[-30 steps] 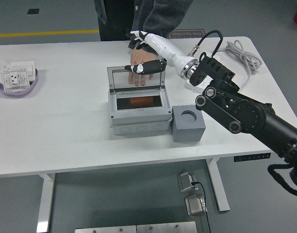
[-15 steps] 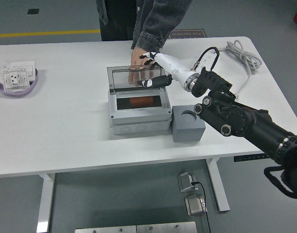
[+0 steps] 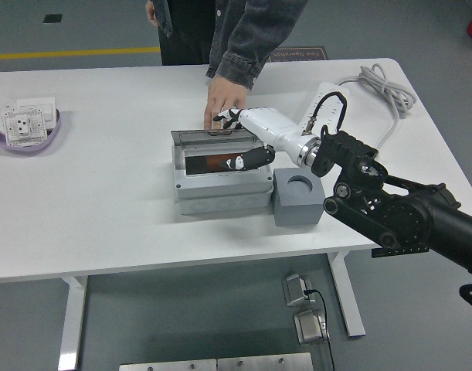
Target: Pick up the cylinder from the cube,place it in the box,flap close box
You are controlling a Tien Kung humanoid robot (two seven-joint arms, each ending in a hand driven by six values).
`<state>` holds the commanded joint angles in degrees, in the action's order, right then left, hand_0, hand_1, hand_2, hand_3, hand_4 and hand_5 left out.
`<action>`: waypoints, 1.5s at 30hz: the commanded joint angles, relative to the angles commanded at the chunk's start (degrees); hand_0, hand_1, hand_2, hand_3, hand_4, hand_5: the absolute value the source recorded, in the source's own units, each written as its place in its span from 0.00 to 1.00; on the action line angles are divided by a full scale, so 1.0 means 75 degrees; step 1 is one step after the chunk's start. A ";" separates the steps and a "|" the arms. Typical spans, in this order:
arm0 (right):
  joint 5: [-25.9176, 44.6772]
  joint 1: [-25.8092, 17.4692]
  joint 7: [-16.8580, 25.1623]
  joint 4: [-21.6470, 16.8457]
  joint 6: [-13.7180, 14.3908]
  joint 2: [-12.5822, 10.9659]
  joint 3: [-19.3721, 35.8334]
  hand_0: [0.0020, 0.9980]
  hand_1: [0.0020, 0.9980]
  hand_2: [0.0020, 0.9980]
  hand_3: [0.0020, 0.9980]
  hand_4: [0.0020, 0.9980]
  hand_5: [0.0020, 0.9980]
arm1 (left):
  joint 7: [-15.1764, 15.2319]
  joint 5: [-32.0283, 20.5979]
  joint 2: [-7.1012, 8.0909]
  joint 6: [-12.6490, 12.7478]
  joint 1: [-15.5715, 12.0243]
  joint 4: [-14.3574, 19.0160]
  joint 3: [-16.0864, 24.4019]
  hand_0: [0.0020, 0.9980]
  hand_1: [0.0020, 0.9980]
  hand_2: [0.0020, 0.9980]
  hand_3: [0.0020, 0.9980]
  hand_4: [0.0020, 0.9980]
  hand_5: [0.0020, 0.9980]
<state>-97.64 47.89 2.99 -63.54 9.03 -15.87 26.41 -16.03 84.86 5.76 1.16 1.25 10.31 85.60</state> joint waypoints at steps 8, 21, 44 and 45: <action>-0.0329 -0.0408 -0.0235 -0.1030 -0.0069 -0.0222 -0.0035 0.72 0.66 0.73 0.84 0.81 0.39 | 0.0062 -0.0120 -0.0027 -0.0002 -0.0029 0.0000 -0.0102 0.69 0.69 0.69 0.81 0.73 0.37; -0.0685 -0.0927 -0.0328 -0.1012 -0.0092 -0.0308 0.0802 0.68 0.65 0.74 0.85 0.80 0.39 | -0.0022 0.0020 -0.0038 0.0009 -0.0101 0.0000 0.0076 0.69 0.69 0.69 0.81 0.73 0.37; -0.1803 -0.4041 -0.0395 -0.3167 0.0079 -0.0128 0.5280 0.67 0.64 0.72 0.83 0.78 0.39 | -0.0028 0.0009 0.0006 0.0035 -0.0237 0.0000 0.0141 0.69 0.69 0.69 0.81 0.73 0.37; -0.1757 -0.4206 -0.0333 -0.3247 0.0141 -0.0116 0.5520 0.67 0.64 0.72 0.83 0.78 0.39 | -0.0020 -0.0006 0.0018 0.0036 -0.0225 0.0000 0.0132 0.69 0.69 0.69 0.81 0.73 0.37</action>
<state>-110.82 16.34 0.49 -87.89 10.08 -16.74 67.81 -16.18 84.82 5.89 1.43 -0.44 10.31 86.58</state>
